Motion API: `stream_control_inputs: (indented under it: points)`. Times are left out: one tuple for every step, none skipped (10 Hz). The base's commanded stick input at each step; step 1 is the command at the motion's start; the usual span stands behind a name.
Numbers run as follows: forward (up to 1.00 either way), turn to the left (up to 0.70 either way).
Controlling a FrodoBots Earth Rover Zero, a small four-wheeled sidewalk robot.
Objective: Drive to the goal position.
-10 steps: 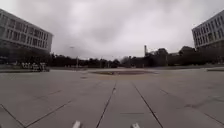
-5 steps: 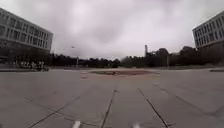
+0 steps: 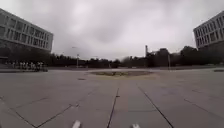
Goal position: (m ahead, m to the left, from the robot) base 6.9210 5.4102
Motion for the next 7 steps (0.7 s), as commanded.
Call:
stream_control_inputs:
  points:
    - [0.7,0.0]
    - [0.7,0.0]
    - [0.7,0.0]
    - [0.7,0.0]
    - [0.7,0.0]
    - [0.7,0.0]
    - [0.7,0.0]
